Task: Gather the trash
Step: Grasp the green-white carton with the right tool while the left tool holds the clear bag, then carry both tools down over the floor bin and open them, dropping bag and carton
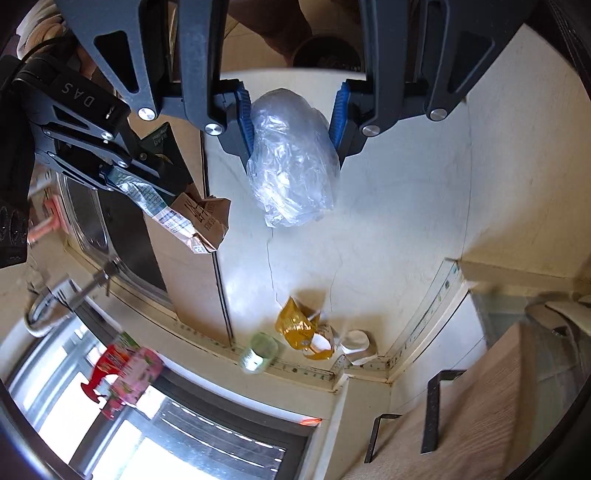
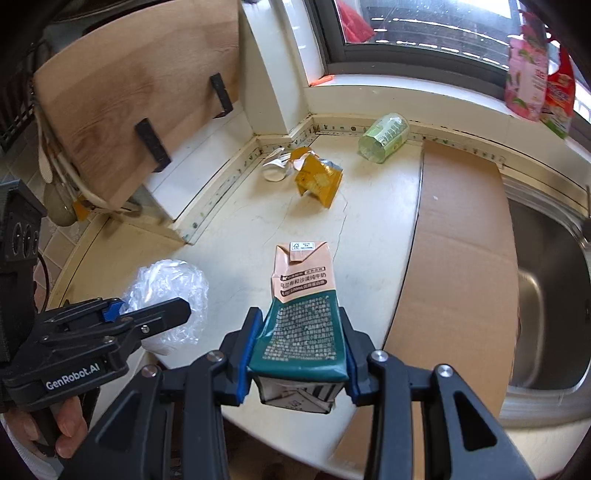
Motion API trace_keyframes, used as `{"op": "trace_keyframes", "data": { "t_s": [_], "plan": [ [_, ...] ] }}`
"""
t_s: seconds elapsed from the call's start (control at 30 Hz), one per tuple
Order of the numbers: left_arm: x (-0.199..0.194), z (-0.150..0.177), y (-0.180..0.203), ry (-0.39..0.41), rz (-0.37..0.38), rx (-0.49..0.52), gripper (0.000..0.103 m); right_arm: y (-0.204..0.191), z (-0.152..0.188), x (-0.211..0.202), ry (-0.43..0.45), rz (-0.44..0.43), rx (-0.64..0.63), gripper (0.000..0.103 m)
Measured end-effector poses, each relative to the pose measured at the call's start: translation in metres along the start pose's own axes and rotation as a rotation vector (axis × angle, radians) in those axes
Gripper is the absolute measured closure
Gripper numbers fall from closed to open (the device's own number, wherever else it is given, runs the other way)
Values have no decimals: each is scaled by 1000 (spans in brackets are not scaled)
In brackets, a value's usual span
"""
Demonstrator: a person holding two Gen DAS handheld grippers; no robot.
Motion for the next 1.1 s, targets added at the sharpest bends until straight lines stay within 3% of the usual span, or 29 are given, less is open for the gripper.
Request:
{"op": "trace_keyframes", "data": {
  "t_s": [0.3,0.5,0.8,1.1],
  "plan": [
    [-68,54,-9,-4,96,80,70,-57,62,-66,54,63,55,65],
    [-94,89,-12,-29,137,139,70,-84,104,-90,38,98,83,65],
    [-92,138,1,-127,182,198,70,-93,153,-102,-37,144,110,65],
    [-61,186,2,-213,175,208,70,-66,199,-85,-116,170,171,65]
  ]
}}
Point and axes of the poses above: each gripper's, at about its wrist camera, not at the fingertips, and x roughly the way its jaws point, y to its right, z to its underside, the point moved 8 cm from there along x, roughly the way its jaws point, and after that the axes turned 14 degrees about y, right-handed, at the moved point
